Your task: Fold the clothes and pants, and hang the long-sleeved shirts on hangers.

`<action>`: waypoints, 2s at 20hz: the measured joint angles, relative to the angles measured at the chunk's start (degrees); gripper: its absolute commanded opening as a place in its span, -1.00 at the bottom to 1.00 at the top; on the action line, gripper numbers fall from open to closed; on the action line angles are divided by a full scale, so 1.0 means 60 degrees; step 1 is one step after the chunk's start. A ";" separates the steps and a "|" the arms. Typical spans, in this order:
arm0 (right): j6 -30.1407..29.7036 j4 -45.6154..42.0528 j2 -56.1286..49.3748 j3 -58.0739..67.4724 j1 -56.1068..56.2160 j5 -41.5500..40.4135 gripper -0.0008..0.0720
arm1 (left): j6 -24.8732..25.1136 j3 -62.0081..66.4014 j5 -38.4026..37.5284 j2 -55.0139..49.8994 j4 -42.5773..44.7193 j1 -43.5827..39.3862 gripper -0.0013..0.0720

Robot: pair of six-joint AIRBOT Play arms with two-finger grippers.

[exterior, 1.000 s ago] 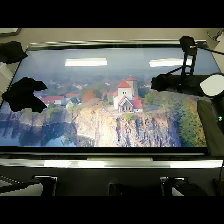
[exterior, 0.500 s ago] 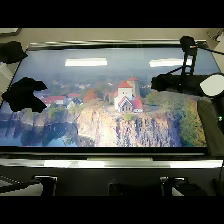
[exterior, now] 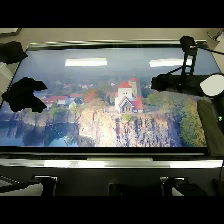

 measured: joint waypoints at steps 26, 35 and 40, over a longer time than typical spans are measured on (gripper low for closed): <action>0.0073 0.0885 0.0000 0.0000 0.0000 0.1545 0.48 | -0.4838 -0.1479 0.0543 -0.2554 0.3457 0.2885 1.00; 0.0820 0.0929 0.0000 0.0000 0.0000 0.2371 0.48 | -0.5271 -0.1566 0.2987 -0.4586 0.3122 0.3180 1.00; 0.1224 0.0911 0.0000 0.0004 0.0000 0.2473 0.48 | -0.5406 -0.1563 0.4648 -0.5005 0.3107 0.3220 -0.93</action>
